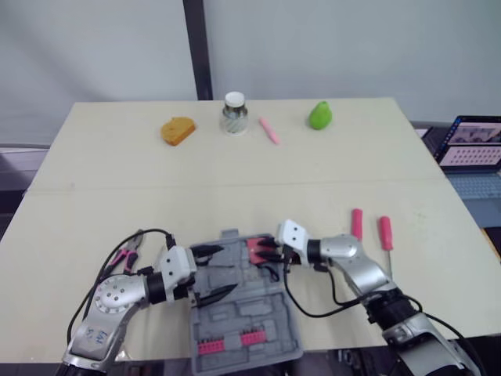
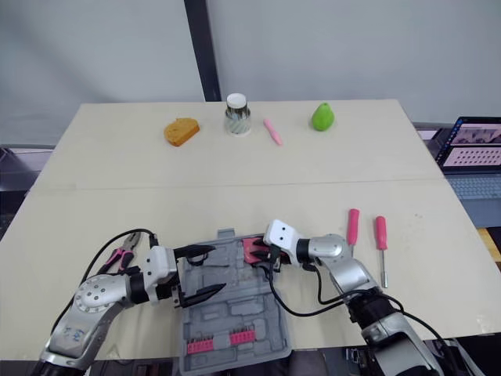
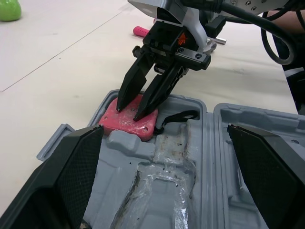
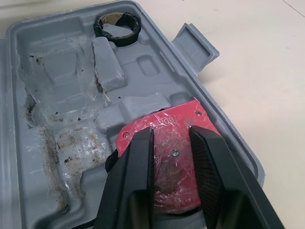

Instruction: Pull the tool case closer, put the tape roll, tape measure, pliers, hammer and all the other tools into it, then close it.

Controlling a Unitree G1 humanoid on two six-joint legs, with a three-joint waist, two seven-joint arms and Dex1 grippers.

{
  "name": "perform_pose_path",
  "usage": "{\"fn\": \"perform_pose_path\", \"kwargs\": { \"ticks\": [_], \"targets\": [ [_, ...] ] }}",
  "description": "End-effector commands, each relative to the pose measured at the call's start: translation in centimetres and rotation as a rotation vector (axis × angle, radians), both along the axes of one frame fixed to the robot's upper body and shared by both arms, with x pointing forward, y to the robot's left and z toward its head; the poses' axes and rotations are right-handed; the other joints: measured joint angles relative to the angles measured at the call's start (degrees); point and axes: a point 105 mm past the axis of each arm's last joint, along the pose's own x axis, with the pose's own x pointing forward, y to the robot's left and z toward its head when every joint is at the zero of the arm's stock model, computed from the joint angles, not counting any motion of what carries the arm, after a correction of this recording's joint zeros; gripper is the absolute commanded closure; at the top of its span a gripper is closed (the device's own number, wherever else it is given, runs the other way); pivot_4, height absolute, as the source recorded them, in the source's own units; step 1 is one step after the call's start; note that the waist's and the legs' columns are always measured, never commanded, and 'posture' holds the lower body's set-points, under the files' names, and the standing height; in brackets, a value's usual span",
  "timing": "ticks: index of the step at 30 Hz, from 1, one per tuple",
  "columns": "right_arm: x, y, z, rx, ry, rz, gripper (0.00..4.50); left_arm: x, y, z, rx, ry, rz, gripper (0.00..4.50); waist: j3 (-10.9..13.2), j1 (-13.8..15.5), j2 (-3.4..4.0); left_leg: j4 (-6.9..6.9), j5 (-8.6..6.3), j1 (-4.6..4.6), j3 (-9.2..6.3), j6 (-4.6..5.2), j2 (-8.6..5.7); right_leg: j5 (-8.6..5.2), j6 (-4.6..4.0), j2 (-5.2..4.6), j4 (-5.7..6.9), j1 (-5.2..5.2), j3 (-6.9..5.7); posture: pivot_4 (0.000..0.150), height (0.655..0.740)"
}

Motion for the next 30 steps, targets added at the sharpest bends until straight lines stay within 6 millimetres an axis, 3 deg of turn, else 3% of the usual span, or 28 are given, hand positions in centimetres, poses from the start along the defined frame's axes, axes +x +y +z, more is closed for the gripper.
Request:
{"fn": "perform_pose_path", "kwargs": {
  "ticks": [1,4,7,9,11,14,15,21,24,30],
  "targets": [
    [-0.8,-1.1,-1.1,0.040,0.118,-0.035,3.26,0.3,0.0,0.8,0.002,-0.038,0.003,0.00,0.01,0.09,0.02,0.00,0.00,-0.03,0.00,0.00,0.00,0.00,0.00,0.00,-0.01,-0.02,0.00,0.150,0.7400],
    [-0.7,-1.6,2.5,0.140,0.081,-0.040,3.26,1.2,0.8,1.5,-0.034,-0.016,0.057,0.00,0.11,0.29,0.13,0.00,0.00,-0.20,-0.05,0.00,-0.01,0.00,0.00,0.00,-0.06,-0.12,-0.01,0.150,0.7400],
    [-2.1,-3.9,6.2,0.200,0.068,-0.051,3.26,2.2,2.7,2.2,-0.053,0.014,0.141,0.00,0.34,0.39,0.35,0.02,0.00,-0.35,-0.06,0.01,-0.03,0.00,0.00,0.00,-0.10,-0.20,-0.02,0.150,0.7400],
    [-3.5,-6.4,7.7,0.195,0.071,-0.090,2.75,2.6,4.9,2.3,-0.034,0.036,0.213,0.00,0.50,0.39,0.50,-0.01,0.00,-0.35,-0.03,0.01,-0.03,0.00,0.01,0.00,-0.14,-0.22,-0.02,0.150,0.7400],
    [-4.9,-9.3,8.4,0.170,0.095,-0.159,1.92,2.7,7.6,2.2,0.004,0.061,0.287,0.00,0.56,0.44,0.51,-0.11,0.00,-0.32,-0.03,0.01,-0.01,0.00,0.01,0.01,-0.19,-0.22,-0.06,0.150,0.7400],
    [-6.8,-14.8,8.1,0.108,0.169,-0.336,0.35,2.4,12.2,1.9,0.087,0.105,0.398,0.00,0.75,0.53,0.41,-0.21,0.00,-0.31,-0.01,0.00,0.01,0.00,0.00,0.06,-0.31,-0.21,-0.11,0.150,0.7400],
    [-7.3,-16.2,7.9,0.099,0.187,-0.383,0.05,2.2,13.2,1.9,0.107,0.113,0.423,0.00,0.84,0.49,0.32,-0.22,-0.01,-0.33,0.03,0.00,0.01,0.00,0.00,0.05,-0.37,-0.21,-0.11,0.150,0.7400],
    [-9.0,-26.0,7.0,0.032,0.188,-0.735,0.05,0.8,21.2,2.5,0.200,0.136,0.634,0.00,1.04,0.20,0.07,-0.20,-0.02,-0.27,0.24,0.03,0.06,0.00,0.01,0.05,-0.48,-0.21,-0.03,0.150,0.7400],
    [-9.6,-29.6,6.4,0.002,0.175,-0.866,0.05,-0.1,24.3,2.6,0.246,0.143,0.714,0.00,1.06,0.16,0.06,-0.28,-0.05,-0.27,0.29,0.01,0.07,0.00,0.01,0.05,-0.50,-0.28,-0.02,0.150,0.7400],
    [-10.3,-33.5,4.8,-0.008,0.181,-1.003,0.05,-1.5,27.5,2.0,0.271,0.164,0.812,0.00,1.15,-0.02,0.06,-0.32,-0.05,-0.26,0.47,0.00,0.12,0.00,0.01,0.05,-0.41,-0.43,0.04,0.150,0.7400]
  ]
}}
